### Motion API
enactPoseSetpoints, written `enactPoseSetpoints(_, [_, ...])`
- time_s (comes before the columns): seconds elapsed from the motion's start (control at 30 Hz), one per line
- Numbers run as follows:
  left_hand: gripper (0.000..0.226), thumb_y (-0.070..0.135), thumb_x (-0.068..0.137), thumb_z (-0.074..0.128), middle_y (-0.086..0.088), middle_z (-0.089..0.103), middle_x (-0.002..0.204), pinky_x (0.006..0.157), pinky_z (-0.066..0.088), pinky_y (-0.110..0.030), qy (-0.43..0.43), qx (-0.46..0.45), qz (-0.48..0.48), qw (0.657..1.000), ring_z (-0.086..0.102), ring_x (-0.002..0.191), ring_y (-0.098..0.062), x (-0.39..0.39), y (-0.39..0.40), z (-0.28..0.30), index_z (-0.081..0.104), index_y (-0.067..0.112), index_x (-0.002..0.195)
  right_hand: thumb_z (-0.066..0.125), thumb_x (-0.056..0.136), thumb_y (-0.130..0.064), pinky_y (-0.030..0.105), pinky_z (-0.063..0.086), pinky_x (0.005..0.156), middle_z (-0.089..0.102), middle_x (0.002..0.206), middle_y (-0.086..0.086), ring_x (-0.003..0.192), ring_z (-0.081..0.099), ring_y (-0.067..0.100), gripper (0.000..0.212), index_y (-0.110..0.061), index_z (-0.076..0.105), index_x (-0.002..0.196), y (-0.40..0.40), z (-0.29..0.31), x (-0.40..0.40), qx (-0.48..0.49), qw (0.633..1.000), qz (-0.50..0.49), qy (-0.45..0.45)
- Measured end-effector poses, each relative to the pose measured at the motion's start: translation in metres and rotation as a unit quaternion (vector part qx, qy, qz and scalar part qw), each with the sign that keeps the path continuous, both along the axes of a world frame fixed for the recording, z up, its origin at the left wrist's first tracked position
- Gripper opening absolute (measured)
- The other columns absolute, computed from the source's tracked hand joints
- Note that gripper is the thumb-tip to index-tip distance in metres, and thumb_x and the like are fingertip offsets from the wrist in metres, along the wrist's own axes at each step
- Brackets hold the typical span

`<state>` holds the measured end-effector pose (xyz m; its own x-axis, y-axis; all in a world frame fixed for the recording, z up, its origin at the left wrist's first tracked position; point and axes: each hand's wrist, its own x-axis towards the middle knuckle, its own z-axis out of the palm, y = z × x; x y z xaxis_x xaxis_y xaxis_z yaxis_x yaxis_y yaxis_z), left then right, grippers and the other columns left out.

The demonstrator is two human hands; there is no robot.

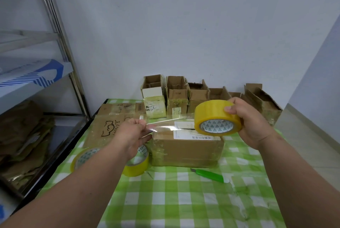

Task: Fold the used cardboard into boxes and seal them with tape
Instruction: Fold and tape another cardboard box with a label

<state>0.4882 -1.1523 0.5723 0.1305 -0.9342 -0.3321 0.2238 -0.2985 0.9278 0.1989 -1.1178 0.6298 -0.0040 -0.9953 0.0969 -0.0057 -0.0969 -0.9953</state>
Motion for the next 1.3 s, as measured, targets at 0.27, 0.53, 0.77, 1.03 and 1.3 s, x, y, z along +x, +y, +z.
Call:
enactPoseSetpoints(0.27, [0.005, 0.0, 0.095, 0.058, -0.017, 0.069, 0.091, 0.059, 0.055, -0.033, -0.035, 0.002, 0.075, 0.997, 0.067, 0.083, -0.023, -0.009, 0.002, -0.001, 0.061, 0.004, 0.093, 0.06, 0.067, -0.026, 0.035, 0.04, 0.063, 0.053, 0.076, 0.004, 0.072, 0.054, 0.024, 0.019, -0.016, 0.05, 0.078, -0.009, -0.005, 0.0, 0.001, 0.999, -0.017, -0.033])
enactPoseSetpoints(0.53, [0.008, 0.002, 0.095, 0.058, -0.012, 0.066, 0.087, 0.062, 0.056, -0.033, -0.101, 0.009, 0.063, 0.993, 0.062, 0.078, -0.021, -0.015, 0.007, -0.003, 0.063, 0.005, 0.09, 0.059, 0.068, -0.024, 0.036, 0.04, 0.063, 0.054, 0.074, 0.003, 0.07, 0.055, 0.022, 0.015, -0.016, 0.051, 0.077, -0.011, -0.008, -0.001, -0.006, 0.998, -0.013, -0.058])
enactPoseSetpoints(0.77, [0.004, 0.007, 0.092, 0.061, -0.015, 0.064, 0.093, 0.073, 0.058, -0.04, -0.189, 0.043, 0.026, 0.981, 0.059, 0.081, -0.029, -0.021, 0.001, -0.001, 0.063, 0.006, 0.09, 0.07, 0.05, -0.036, 0.035, 0.041, 0.062, 0.055, 0.076, 0.004, 0.071, 0.056, 0.023, 0.037, -0.017, 0.052, 0.077, -0.011, -0.009, 0.0, 0.002, 0.999, -0.009, -0.043])
enactPoseSetpoints(1.03, [0.022, 0.008, 0.096, 0.055, 0.002, 0.069, 0.097, 0.058, 0.044, -0.023, -0.4, -0.081, -0.046, 0.912, 0.059, 0.076, -0.013, -0.022, 0.0, 0.017, 0.068, 0.026, 0.095, 0.07, 0.049, -0.04, 0.035, 0.04, 0.063, 0.055, 0.079, 0.007, 0.077, 0.054, 0.028, 0.038, -0.018, 0.055, 0.076, -0.011, -0.007, 0.003, -0.004, 1.0, 0.001, -0.017])
enactPoseSetpoints(1.3, [0.038, 0.035, 0.103, 0.045, -0.004, 0.052, 0.129, 0.087, 0.046, -0.034, -0.514, -0.103, -0.158, 0.837, 0.054, 0.107, -0.021, -0.038, 0.018, 0.022, 0.057, 0.014, 0.132, 0.071, 0.051, -0.039, 0.034, 0.038, 0.064, 0.054, 0.077, 0.007, 0.078, 0.053, 0.027, 0.036, -0.019, 0.054, 0.075, -0.012, -0.01, 0.002, -0.018, 1.0, -0.01, -0.007])
